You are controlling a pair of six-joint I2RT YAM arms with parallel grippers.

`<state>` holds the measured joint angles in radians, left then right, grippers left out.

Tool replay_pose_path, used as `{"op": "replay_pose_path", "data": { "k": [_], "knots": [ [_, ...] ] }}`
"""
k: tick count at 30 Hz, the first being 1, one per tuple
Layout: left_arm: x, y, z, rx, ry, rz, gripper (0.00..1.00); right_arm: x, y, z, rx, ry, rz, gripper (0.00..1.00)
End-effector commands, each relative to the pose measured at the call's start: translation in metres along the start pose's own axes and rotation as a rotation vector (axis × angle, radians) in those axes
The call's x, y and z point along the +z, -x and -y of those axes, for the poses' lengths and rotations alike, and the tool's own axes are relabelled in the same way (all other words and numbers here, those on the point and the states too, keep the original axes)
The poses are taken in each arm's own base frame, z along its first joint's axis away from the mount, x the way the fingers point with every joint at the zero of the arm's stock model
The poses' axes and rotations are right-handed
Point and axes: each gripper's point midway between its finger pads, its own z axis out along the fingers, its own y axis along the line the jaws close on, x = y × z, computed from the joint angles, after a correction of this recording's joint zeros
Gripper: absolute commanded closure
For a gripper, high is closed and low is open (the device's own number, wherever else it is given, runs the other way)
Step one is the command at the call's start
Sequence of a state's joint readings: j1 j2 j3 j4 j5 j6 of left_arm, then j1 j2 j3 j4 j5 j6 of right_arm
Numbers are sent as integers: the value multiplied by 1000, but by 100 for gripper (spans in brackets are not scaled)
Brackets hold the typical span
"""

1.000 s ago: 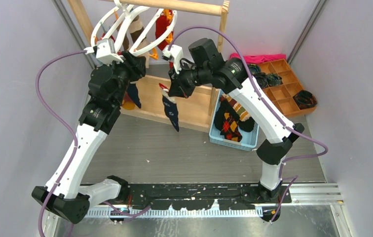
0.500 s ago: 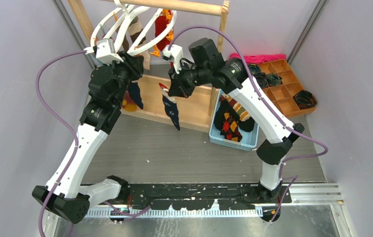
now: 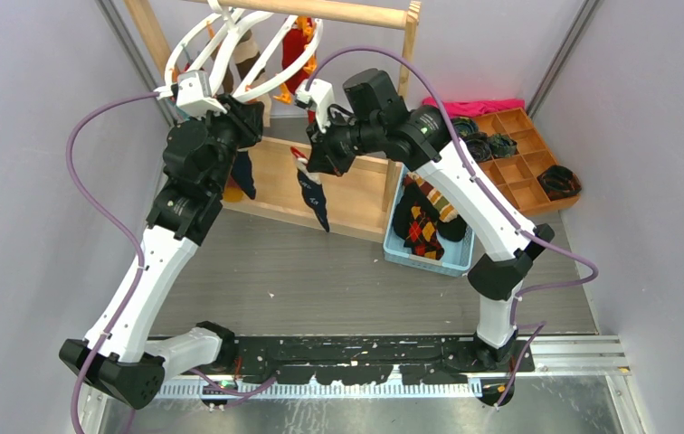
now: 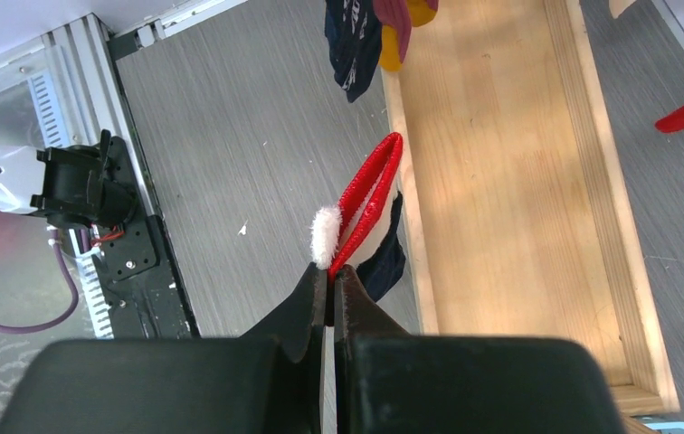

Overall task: Clip the socks to the hanger
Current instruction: Open the clamp at the hanger.

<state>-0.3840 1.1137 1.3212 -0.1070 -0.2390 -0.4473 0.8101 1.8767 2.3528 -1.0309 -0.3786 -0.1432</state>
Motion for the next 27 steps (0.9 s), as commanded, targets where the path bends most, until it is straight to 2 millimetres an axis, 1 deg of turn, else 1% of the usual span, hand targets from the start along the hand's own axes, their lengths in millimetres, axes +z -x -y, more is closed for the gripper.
{"op": "replay_pose_path", "data": {
  "k": [1, 4, 6, 12, 15, 18, 27],
  "knots": [
    [-1, 23, 6, -31, -19, 78, 78, -6, 26, 0, -47, -19, 87, 99],
    [-2, 26, 6, -29, -21, 96, 68, -6, 27, 0, -47, -19, 89, 99],
    [-1, 25, 5, -27, -23, 101, 64, -7, 28, -1, -48, -18, 92, 99],
    [0, 29, 9, -36, -45, 128, 62, -7, 28, -2, -47, -14, 93, 99],
    [-2, 31, 10, -38, -53, 142, 58, -7, 28, -3, -46, -11, 92, 99],
    [-4, 34, 12, -41, -63, 154, 56, -7, 28, -3, -46, -11, 93, 99],
    [-6, 37, 13, -43, -73, 168, 55, -5, 28, -2, -42, -12, 91, 99]
  ]
}}
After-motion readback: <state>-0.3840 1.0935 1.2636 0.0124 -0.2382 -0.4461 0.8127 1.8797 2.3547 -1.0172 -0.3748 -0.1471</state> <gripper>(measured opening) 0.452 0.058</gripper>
